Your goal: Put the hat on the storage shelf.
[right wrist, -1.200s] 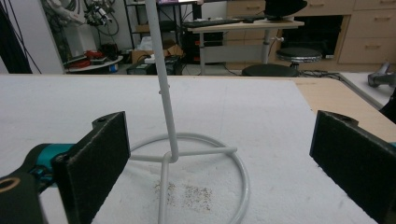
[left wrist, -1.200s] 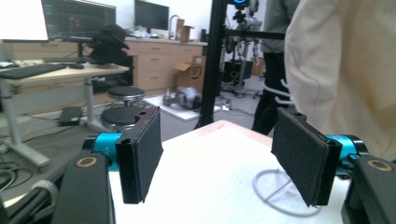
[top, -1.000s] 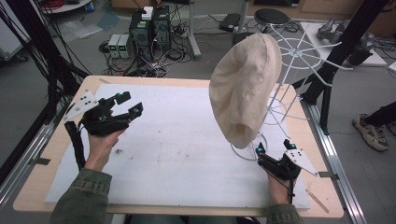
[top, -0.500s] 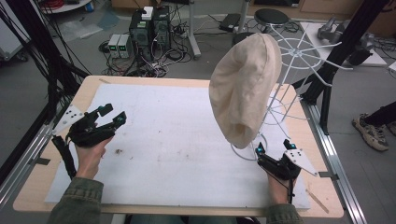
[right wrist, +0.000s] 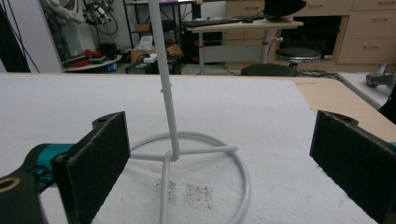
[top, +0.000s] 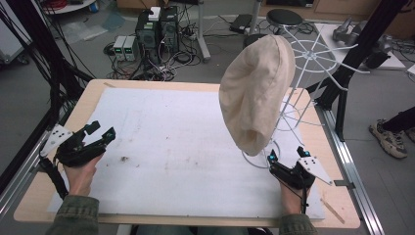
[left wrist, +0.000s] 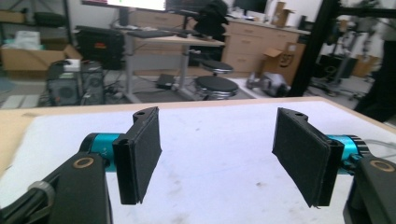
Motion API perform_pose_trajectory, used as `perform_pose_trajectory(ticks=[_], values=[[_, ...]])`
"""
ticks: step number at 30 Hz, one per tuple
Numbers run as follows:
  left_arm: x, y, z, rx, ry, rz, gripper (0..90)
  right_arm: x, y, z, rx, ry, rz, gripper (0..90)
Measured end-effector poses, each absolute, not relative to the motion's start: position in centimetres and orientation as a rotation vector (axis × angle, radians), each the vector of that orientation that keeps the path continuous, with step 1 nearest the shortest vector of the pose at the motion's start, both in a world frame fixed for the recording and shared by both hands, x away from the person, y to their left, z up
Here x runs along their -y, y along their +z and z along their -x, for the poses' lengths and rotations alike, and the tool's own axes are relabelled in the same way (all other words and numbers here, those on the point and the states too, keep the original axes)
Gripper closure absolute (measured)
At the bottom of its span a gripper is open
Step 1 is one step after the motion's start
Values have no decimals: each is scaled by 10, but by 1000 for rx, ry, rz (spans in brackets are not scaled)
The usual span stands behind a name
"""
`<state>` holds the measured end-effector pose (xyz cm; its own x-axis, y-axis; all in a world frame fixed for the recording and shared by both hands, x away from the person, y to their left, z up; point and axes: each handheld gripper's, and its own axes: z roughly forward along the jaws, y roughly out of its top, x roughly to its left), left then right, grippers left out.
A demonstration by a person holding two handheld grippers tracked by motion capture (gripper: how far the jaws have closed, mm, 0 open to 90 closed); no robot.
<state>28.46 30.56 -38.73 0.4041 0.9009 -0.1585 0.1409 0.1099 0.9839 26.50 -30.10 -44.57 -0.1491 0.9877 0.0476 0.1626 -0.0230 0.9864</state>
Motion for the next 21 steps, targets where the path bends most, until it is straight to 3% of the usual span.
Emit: perform_pose_trajectory(ticks=[9,21], values=[[-327,-412,-276,-1161,832,-1294,322,301,-446,-265,-1424,1266,-1284,39],[-344,-417,-260,-1196,854,-1250,321,301,-446,-264,-1421,1270,-1296,39]])
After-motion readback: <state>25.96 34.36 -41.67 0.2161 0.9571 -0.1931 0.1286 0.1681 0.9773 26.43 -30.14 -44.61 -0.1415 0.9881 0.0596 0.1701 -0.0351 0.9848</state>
